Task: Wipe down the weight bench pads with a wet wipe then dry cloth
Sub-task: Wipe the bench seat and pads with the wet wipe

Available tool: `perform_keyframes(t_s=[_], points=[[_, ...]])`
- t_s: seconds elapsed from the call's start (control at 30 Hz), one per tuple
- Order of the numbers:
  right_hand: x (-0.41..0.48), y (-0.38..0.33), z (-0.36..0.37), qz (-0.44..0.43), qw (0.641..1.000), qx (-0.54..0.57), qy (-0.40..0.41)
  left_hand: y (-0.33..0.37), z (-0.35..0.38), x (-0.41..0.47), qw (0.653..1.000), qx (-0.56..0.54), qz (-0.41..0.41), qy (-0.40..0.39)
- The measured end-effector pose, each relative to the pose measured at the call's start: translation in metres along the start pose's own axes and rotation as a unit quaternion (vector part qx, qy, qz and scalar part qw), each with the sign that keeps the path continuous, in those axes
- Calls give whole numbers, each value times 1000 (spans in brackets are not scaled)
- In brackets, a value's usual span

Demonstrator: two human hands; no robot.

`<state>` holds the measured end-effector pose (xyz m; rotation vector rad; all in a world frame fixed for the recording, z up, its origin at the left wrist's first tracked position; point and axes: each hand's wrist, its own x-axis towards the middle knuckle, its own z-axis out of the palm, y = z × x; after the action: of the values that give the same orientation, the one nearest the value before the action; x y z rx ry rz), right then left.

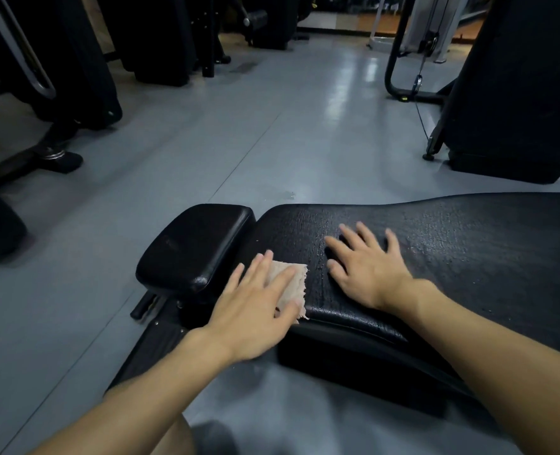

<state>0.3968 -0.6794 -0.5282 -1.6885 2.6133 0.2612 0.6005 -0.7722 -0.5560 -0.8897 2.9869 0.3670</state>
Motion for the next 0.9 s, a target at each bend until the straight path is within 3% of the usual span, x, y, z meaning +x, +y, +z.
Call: perform_keyframes(t_s=[0.23, 0.57, 0.9], points=[[5, -3, 9, 5, 1000, 16, -25, -10, 8, 39, 999, -12, 8, -33], [8, -6, 11, 7, 1000, -2, -27, -37, -11, 193, 994, -41, -56, -82], [8, -6, 6, 11, 999, 5, -39, -36, -3, 120, 994, -70, -57, -67]])
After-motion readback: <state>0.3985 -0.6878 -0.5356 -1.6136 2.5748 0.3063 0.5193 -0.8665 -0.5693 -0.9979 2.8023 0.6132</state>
